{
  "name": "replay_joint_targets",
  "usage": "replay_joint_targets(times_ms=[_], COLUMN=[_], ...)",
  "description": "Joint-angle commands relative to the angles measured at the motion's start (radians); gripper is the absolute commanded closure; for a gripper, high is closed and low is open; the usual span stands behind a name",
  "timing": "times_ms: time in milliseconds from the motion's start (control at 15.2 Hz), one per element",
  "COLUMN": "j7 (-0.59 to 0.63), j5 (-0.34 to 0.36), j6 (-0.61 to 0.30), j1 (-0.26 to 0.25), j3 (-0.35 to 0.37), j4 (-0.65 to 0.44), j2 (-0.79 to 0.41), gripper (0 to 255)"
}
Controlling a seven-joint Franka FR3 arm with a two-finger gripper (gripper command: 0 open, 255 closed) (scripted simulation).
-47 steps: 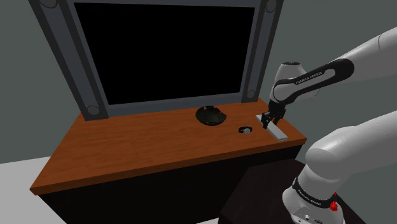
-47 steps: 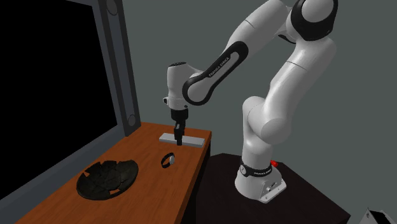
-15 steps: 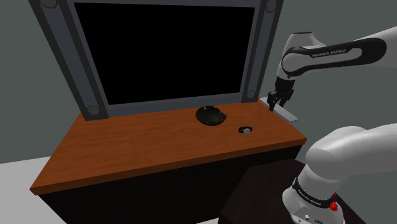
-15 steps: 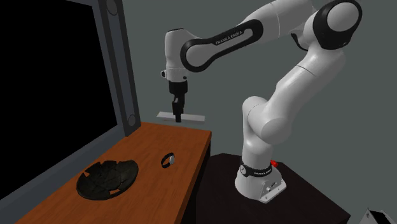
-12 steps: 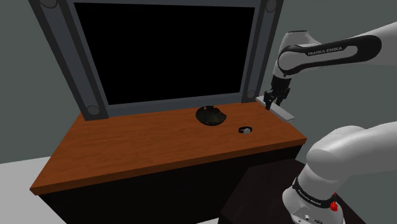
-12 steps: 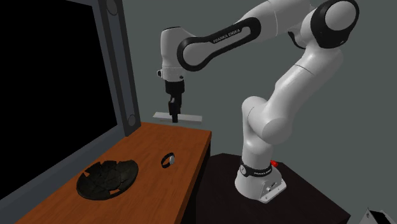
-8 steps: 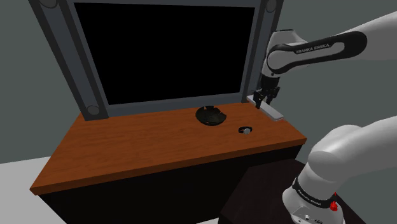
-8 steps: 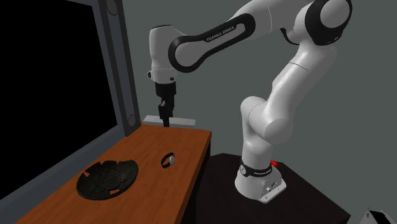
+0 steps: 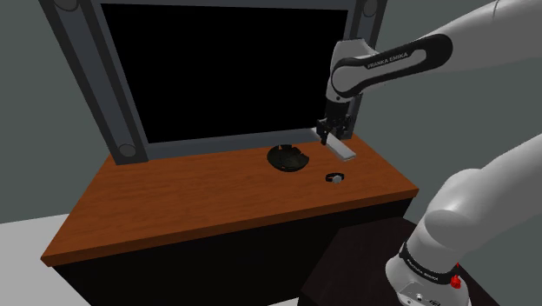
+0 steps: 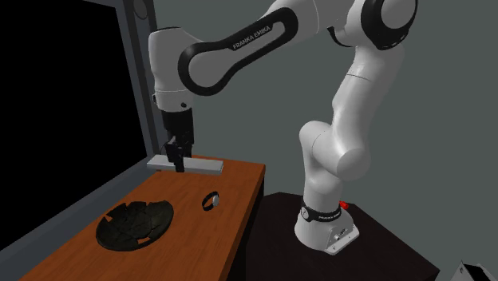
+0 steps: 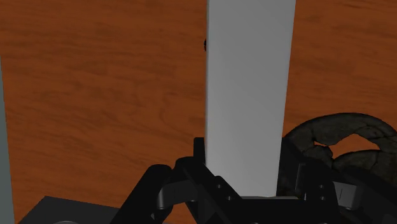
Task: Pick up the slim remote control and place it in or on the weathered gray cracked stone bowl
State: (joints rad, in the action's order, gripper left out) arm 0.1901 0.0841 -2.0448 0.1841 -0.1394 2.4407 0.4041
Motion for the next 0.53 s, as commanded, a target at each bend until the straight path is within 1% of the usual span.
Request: replay_joint_targets(times_ms=[0, 462], j7=[0.033, 0.134], j5=[-0.018, -0.054], j6=[-0.003, 0.006], j1=[-0.021, -0.077], j3=[0.024, 0.091], j4=[-0.056, -0.272], j2=[-0.061, -0.271], gripper=[255, 255])
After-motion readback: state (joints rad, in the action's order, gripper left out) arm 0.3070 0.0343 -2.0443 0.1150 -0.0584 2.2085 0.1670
